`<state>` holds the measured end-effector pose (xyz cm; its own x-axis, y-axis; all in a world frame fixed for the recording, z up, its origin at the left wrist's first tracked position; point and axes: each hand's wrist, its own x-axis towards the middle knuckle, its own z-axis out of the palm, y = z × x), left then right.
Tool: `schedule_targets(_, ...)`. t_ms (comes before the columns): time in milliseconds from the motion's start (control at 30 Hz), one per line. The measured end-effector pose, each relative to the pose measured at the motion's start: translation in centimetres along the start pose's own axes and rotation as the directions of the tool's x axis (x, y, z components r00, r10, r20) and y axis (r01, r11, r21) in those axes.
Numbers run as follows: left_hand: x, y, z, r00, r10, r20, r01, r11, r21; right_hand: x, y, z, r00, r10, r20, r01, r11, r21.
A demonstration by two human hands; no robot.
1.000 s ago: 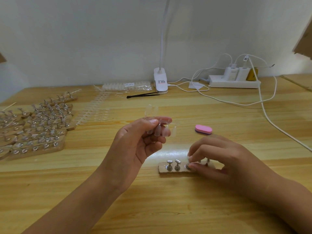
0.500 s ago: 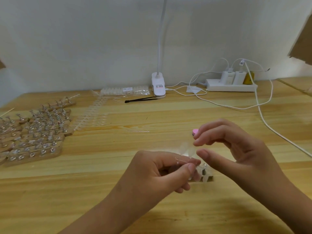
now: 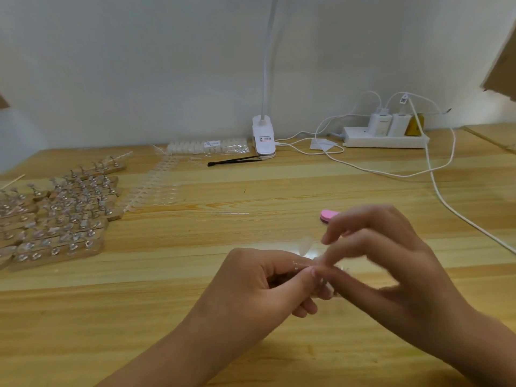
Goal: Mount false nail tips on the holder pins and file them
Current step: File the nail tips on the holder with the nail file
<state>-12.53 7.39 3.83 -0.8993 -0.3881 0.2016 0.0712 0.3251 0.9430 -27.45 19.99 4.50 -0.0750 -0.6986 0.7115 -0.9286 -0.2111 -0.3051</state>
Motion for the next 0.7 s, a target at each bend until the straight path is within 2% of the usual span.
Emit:
schedule_targets(33, 0.0, 0.1, 0.0, 0.999, 0.054, -0.004, -0.054, 0.998, 0.039, 0.2, -0.1, -0.2, 0.99, 0.138, 0.037, -0.142, 0.977, 0.16)
schedule_targets(67, 0.0, 0.0, -0.2, 0.991, 0.132, 0.001, -0.131, 0.985, 0.115, 0.4, 0.0, -0.5, 0.947, 0.285, 0.146, -0.319, 0.875, 0.364)
schedule_targets(100, 0.0, -0.1, -0.4, 0.975, 0.222, 0.021, -0.222, 0.951, 0.216, 0.5, 0.1, -0.8, 0.877, 0.377, 0.298, -0.48, 0.702, 0.526)
schedule_targets(133, 0.1, -0.1, -0.5, 0.95, 0.305, 0.061, -0.309, 0.897, 0.315, 0.6, 0.3, -0.9, 0.812, 0.42, 0.406, -0.583, 0.532, 0.614)
schedule_targets(167, 0.1, 0.0, -0.6, 0.925, 0.364, 0.111, -0.379, 0.849, 0.37, 0.5, 0.7, -1.0, 0.778, 0.445, 0.444, -0.62, 0.431, 0.656)
schedule_targets(200, 0.1, 0.0, -0.6, 0.908, 0.389, 0.154, -0.418, 0.833, 0.363, 0.5, 0.9, -1.0, 0.773, 0.46, 0.438, -0.615, 0.371, 0.696)
schedule_targets(233, 0.1, 0.1, -0.5, 0.911, 0.371, 0.177, -0.409, 0.862, 0.299, 0.6, 0.9, -1.2, 0.782, 0.468, 0.412, -0.587, 0.332, 0.738)
schedule_targets(300, 0.1, 0.5, -0.6, 0.953, 0.252, 0.169, -0.257, 0.966, 0.009, 0.9, 0.8, -1.6, 0.814, 0.485, 0.321, -0.514, 0.341, 0.787)
schedule_targets(333, 0.2, 0.6, -0.8, 0.967, 0.19, 0.171, -0.167, 0.976, -0.139, 1.0, 0.8, -1.8, 0.826, 0.491, 0.278, -0.488, 0.375, 0.788)
schedule_targets(433, 0.8, 0.5, -1.5, 0.986, 0.049, 0.156, 0.012, 0.93, -0.369, 0.9, 0.9, -2.4, 0.841, 0.502, 0.202, -0.483, 0.527, 0.699)
schedule_targets(500, 1.1, 0.7, -1.8, 0.977, -0.002, 0.213, 0.113, 0.853, -0.509, 1.0, 0.9, -2.6, 0.852, 0.496, 0.168, -0.489, 0.64, 0.593)
schedule_targets(600, 1.3, 0.8, -1.7, 0.956, 0.012, 0.294, 0.17, 0.792, -0.586, 1.1, 0.8, -2.4, 0.856, 0.492, 0.162, -0.504, 0.721, 0.475)
schedule_targets(700, 1.2, 0.7, -1.4, 0.955, 0.029, 0.296, 0.147, 0.821, -0.552, 1.0, 1.0, -2.2, 0.853, 0.5, 0.149, -0.517, 0.776, 0.361)
